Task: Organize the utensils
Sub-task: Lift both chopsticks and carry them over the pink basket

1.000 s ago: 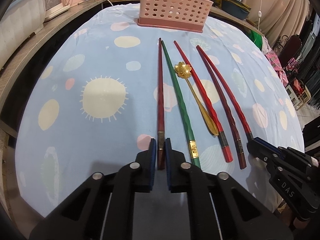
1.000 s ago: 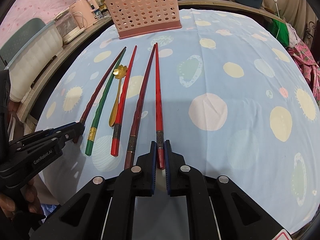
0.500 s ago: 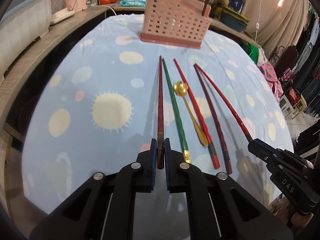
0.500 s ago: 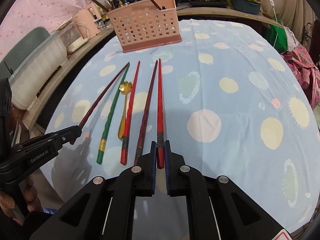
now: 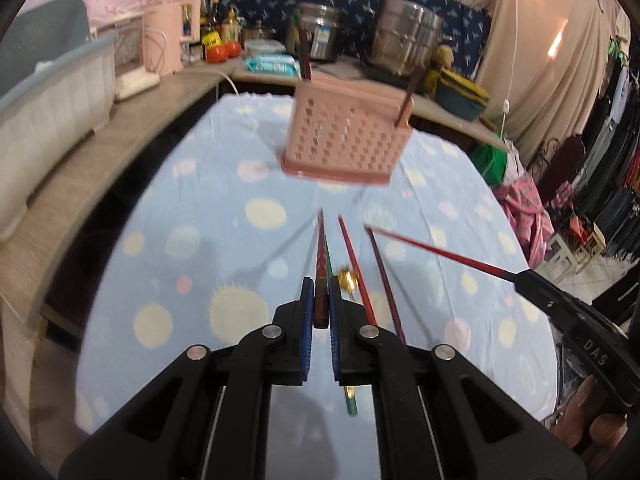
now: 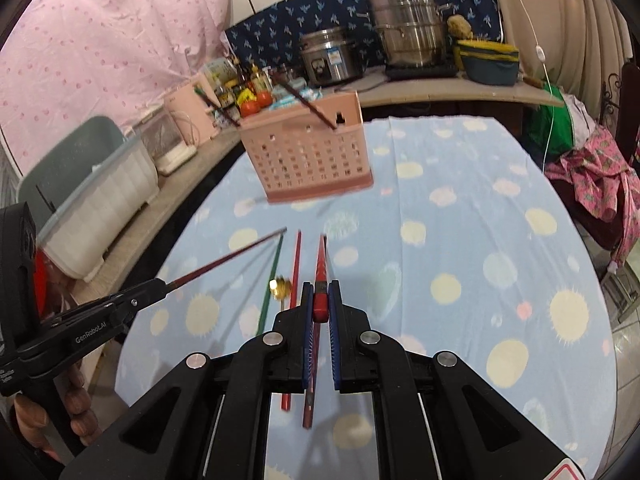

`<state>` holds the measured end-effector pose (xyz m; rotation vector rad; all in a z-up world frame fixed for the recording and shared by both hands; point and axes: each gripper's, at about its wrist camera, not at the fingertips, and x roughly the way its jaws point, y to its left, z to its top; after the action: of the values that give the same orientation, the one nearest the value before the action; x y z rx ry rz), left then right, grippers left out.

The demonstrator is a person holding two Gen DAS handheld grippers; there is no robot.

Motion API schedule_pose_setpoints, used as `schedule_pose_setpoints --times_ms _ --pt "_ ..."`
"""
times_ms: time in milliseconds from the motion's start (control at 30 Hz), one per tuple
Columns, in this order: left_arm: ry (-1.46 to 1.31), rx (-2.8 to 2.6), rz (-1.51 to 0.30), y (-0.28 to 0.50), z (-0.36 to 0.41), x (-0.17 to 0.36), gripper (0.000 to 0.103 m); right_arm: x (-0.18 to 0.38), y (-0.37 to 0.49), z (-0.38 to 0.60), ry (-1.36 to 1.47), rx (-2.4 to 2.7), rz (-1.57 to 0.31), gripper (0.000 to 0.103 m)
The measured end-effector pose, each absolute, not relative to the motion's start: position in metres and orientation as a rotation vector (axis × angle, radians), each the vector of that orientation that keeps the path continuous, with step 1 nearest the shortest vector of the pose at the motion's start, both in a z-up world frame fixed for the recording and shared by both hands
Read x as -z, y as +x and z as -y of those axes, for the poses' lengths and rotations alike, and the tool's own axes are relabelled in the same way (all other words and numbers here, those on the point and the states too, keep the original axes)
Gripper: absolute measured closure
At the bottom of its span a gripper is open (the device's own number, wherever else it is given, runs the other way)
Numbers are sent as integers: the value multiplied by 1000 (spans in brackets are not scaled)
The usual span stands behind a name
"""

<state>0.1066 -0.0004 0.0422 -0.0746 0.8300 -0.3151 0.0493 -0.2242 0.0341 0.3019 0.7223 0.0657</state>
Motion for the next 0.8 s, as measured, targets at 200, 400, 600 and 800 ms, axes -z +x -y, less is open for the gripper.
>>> schedule_pose_setpoints --times_ms 200,400,600,800 --pt "-82 295 -749 130 -3 -80 96 -70 66 236 298 -60 -640 96" --pt "-85 293 -685 155 -1 -114 96 -97 87 241 286 -61 -585 96" --pt "-86 295 -635 177 3 -137 96 -116 108 244 280 -66 -554 96" --pt "-80 303 -577 193 9 -164 96 -138 130 253 287 -66 -510 96"
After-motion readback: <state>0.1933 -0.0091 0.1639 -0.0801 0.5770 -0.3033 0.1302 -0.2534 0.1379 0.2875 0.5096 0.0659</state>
